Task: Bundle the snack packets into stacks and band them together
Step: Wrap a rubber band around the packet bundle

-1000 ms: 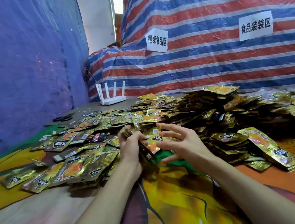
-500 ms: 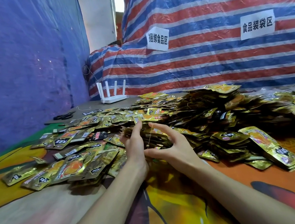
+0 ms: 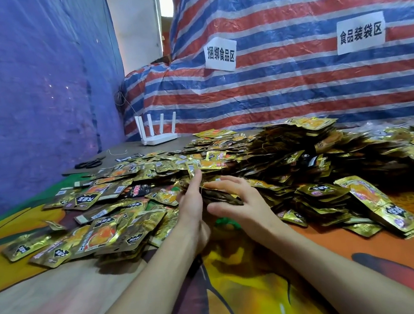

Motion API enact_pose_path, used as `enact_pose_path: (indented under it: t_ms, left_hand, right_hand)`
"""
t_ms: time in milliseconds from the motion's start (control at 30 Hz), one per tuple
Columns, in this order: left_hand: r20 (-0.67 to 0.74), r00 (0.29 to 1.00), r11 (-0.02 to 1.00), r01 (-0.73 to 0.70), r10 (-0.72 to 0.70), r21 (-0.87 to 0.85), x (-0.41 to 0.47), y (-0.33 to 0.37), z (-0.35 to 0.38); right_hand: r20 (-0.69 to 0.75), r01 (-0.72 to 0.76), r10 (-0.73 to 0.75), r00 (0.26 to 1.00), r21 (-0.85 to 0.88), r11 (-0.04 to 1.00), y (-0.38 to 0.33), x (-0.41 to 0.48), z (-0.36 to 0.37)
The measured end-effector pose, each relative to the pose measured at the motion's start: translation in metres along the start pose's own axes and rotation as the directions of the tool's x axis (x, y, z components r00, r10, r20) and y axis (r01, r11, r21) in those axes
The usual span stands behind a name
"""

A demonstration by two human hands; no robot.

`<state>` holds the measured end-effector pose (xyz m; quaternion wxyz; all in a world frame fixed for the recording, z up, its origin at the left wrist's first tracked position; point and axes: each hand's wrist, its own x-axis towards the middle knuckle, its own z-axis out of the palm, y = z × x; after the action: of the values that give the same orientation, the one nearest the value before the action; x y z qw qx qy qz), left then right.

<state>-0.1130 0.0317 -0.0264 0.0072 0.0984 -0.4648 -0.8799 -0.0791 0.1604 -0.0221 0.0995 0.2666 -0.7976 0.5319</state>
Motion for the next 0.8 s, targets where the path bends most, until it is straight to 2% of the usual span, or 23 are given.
enact_pose_path:
  t_ms: [100,167,267,433,567,700,800]
  left_hand:
    - [-0.027,0.999,0.999,-0.027,0.027,0.024,-0.001,-0.003,0.000]
    - [-0.070,0.993,0.995,-0.095,0.098,0.040,-0.002,-0.005,0.003]
    - [-0.089,0.975,0.978,-0.199,0.203,0.059,-0.003,-0.005,0.003]
    - [0.043,0.962,0.954,-0.273,0.270,0.126,-0.009,-0.003,-0.002]
    - [0.130,0.967,0.947,-0.243,0.220,0.210,-0.018,0.001,-0.001]
    - [0.077,0.961,0.918,-0.276,0.265,0.284,-0.020,0.001,0.002]
    - [0.065,0.953,0.891,-0.300,0.296,0.340,-0.023,0.000,0.003]
  right_hand:
    - [-0.169,0.028,-0.012,0.986,0.087,0.996,0.004,0.005,0.003]
    - [-0.249,0.008,0.017,0.968,0.097,0.995,0.008,0.007,0.003]
    - [-0.173,-0.089,0.109,0.979,0.118,0.989,0.013,0.007,0.000]
    - [0.064,-0.220,0.211,0.975,0.247,0.944,0.010,0.005,0.001]
    - [0.067,-0.243,0.234,0.970,0.284,0.927,0.007,0.007,-0.002]
    - [0.022,-0.274,0.274,0.961,0.152,0.950,0.007,0.006,-0.009]
    - [0.027,-0.295,0.294,0.955,0.142,0.945,0.007,0.007,-0.009]
